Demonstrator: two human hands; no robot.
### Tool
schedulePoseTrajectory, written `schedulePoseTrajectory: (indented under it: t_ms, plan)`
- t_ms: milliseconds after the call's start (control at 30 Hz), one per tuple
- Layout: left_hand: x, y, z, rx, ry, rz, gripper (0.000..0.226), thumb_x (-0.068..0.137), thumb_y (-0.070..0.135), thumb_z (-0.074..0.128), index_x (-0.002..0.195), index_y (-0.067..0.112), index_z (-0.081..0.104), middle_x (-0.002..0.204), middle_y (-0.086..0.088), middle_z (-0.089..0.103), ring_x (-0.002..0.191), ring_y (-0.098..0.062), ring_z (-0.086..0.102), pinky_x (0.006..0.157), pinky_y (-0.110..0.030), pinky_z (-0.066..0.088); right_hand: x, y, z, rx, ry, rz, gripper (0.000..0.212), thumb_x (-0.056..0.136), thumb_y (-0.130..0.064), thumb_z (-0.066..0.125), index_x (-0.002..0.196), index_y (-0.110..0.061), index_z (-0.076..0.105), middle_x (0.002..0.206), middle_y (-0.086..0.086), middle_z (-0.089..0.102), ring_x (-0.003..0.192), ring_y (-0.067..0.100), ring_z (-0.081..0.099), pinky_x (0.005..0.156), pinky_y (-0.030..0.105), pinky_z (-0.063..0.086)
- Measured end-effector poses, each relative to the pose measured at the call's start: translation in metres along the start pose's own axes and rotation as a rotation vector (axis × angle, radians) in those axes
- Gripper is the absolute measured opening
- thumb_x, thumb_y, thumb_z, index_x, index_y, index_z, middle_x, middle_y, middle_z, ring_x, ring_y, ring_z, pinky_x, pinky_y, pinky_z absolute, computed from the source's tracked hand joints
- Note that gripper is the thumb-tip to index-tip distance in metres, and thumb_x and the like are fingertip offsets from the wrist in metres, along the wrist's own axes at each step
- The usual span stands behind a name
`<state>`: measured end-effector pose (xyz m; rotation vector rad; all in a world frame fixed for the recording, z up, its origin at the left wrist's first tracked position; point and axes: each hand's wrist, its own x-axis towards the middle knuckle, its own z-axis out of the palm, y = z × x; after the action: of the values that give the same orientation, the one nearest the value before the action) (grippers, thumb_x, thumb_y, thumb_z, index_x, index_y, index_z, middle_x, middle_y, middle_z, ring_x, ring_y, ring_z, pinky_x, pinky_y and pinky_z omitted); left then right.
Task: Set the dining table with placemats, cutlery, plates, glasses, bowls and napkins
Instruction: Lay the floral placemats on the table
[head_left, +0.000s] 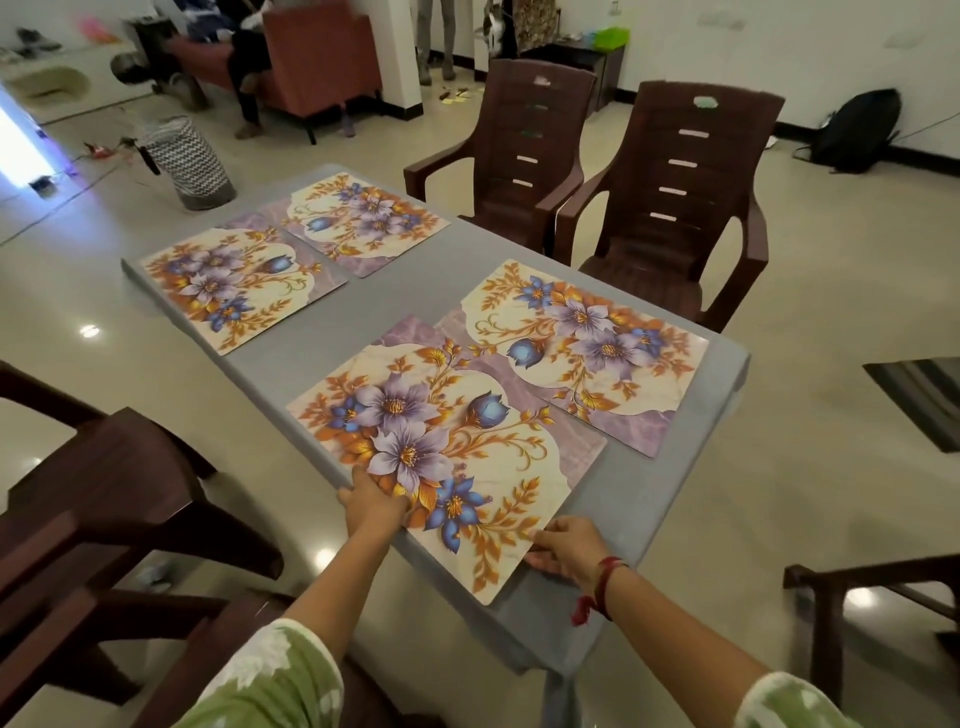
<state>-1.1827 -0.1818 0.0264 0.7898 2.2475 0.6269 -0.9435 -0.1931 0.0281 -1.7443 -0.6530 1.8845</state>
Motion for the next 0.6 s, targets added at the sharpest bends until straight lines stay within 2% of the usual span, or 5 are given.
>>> schedulePoseTrajectory:
  t_ms: [100, 167, 300, 433, 600]
  plan:
    - [-0.002, 0.0, -0.001, 0.014, -0.011, -0.011, 0.069, 0.081, 0.01, 0.07, 0.14, 0.012, 0.034, 0.133, -0.019, 0.026, 0.105, -0.042, 0.053, 0.097, -0.045, 0.048, -0.005, -0.004, -0.002, 0.081, 0.025, -0.027, 0.006, 0.09, 0.006, 0.056, 0.084, 0.004, 0.058, 0.082, 0.016, 0.066, 0.06, 0.019, 0.068, 0.049, 0.021, 0.054]
    - [-0.001, 0.002, -0.003, 0.026, -0.019, -0.019, 0.069, 0.081, 0.012, 0.072, 0.139, 0.01, 0.035, 0.133, -0.018, 0.025, 0.106, -0.041, 0.053, 0.097, -0.045, 0.049, -0.009, -0.011, -0.007, 0.121, 0.054, -0.068, 0.011, 0.089, 0.009, 0.055, 0.08, 0.004, 0.058, 0.083, 0.017, 0.065, 0.066, 0.022, 0.066, 0.05, 0.02, 0.055]
    - [-0.009, 0.004, -0.002, 0.005, 0.029, 0.007, 0.071, 0.08, 0.016, 0.073, 0.139, 0.011, 0.033, 0.134, -0.017, 0.027, 0.111, -0.042, 0.049, 0.095, -0.048, 0.049, -0.018, -0.01, -0.026, 0.04, 0.089, -0.081, 0.005, 0.088, 0.005, 0.059, 0.087, 0.001, 0.061, 0.08, 0.016, 0.063, 0.07, 0.022, 0.064, 0.052, 0.021, 0.054]
    - [-0.043, 0.021, 0.015, -0.024, 0.143, 0.217, 0.072, 0.085, 0.023, 0.069, 0.143, 0.016, 0.028, 0.145, -0.015, 0.023, 0.127, -0.04, 0.037, 0.098, -0.05, 0.044, -0.029, -0.001, -0.049, 0.135, 0.138, -0.157, 0.006, 0.091, 0.001, 0.056, 0.096, -0.002, 0.057, 0.078, 0.013, 0.061, 0.066, 0.021, 0.061, 0.052, 0.022, 0.053]
    - [-0.12, 0.054, 0.076, 0.013, -0.047, 0.542, 0.072, 0.088, 0.022, 0.065, 0.148, 0.013, 0.025, 0.15, -0.019, 0.018, 0.137, -0.035, 0.024, 0.111, -0.042, 0.027, -0.052, 0.006, -0.111, 0.325, 0.233, -0.207, 0.009, 0.093, 0.001, 0.052, 0.099, -0.004, 0.056, 0.077, 0.01, 0.06, 0.062, 0.018, 0.059, 0.052, 0.024, 0.054]
